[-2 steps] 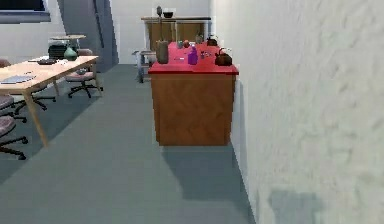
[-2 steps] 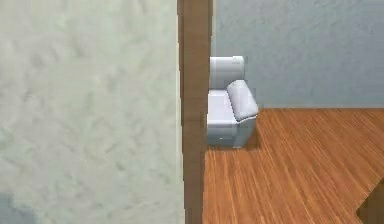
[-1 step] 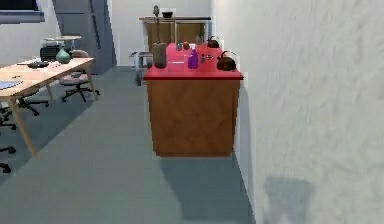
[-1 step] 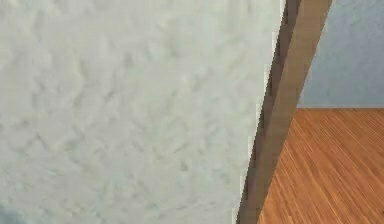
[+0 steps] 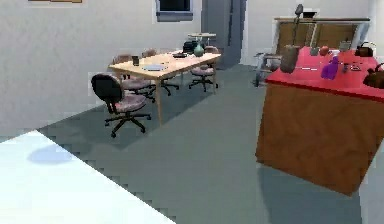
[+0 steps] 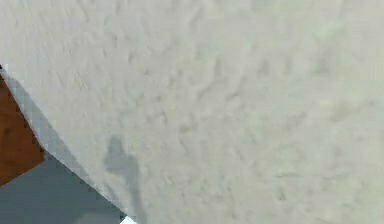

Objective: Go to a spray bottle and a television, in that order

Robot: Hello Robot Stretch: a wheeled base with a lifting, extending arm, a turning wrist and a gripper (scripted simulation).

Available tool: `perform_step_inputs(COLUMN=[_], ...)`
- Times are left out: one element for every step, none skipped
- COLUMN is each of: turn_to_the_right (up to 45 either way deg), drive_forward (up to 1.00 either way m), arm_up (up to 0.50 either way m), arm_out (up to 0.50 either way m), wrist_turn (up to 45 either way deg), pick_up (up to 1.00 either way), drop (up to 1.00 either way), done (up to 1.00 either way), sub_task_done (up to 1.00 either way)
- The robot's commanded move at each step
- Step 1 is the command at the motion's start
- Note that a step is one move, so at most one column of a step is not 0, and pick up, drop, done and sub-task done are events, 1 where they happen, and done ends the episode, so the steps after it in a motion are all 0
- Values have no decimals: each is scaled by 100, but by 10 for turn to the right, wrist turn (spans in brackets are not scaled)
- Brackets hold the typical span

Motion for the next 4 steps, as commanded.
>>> perform_step_inputs(turn_to_the_right=[0, 420, 0, 0], drive_forward=[35, 0, 95, 0], arm_up=[0, 0, 0, 0], arm_out=[0, 0, 0, 0], wrist_turn=[0, 0, 0, 0], pick_up=[0, 0, 0, 0], drop=[0, 0, 0, 0], done=[0, 0, 0, 0], sub_task_done=[0, 0, 0, 100])
